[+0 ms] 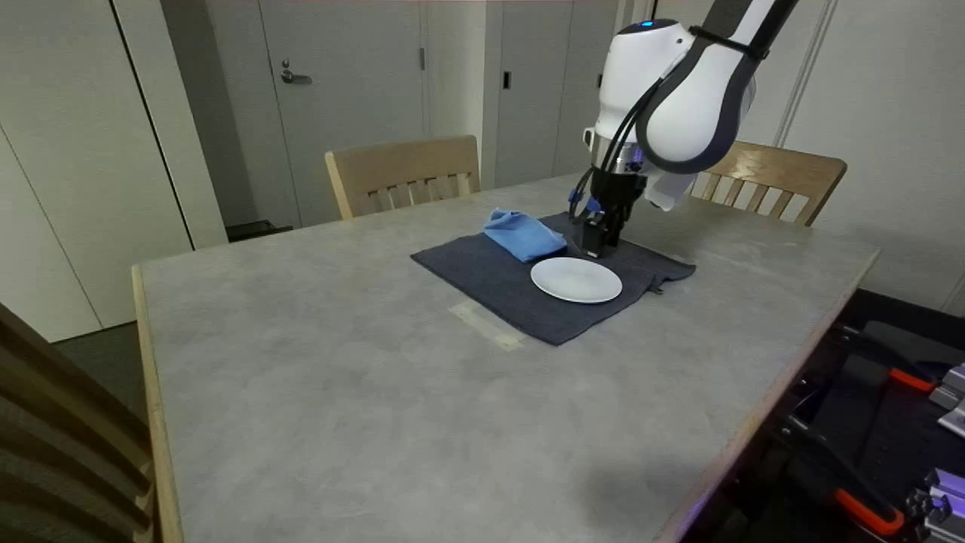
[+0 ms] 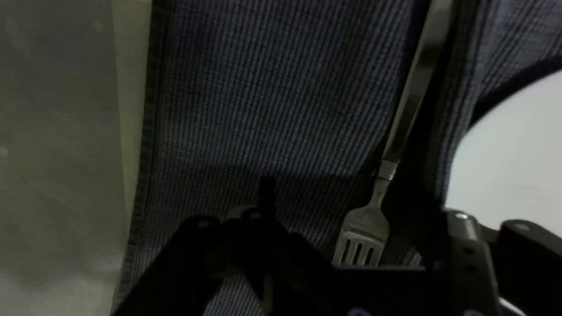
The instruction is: Take the fork off the white plate and position it on the gray table mat
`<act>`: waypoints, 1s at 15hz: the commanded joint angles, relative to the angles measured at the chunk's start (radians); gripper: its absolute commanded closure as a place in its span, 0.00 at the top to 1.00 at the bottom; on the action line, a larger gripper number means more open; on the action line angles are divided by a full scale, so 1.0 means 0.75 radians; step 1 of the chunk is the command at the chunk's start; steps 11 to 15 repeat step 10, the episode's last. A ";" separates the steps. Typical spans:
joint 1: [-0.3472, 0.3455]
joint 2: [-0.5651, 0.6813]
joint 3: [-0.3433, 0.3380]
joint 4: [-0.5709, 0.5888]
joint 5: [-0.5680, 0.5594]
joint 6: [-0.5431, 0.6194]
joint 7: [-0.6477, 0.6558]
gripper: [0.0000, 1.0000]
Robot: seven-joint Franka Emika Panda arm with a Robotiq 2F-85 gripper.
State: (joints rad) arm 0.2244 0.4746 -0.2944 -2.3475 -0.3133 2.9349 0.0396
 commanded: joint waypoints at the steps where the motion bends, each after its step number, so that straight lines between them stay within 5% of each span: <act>1: 0.043 -0.022 -0.032 0.059 -0.050 -0.135 0.046 0.99; 15: -0.007 -0.091 0.066 0.015 -0.055 -0.268 0.100 1.00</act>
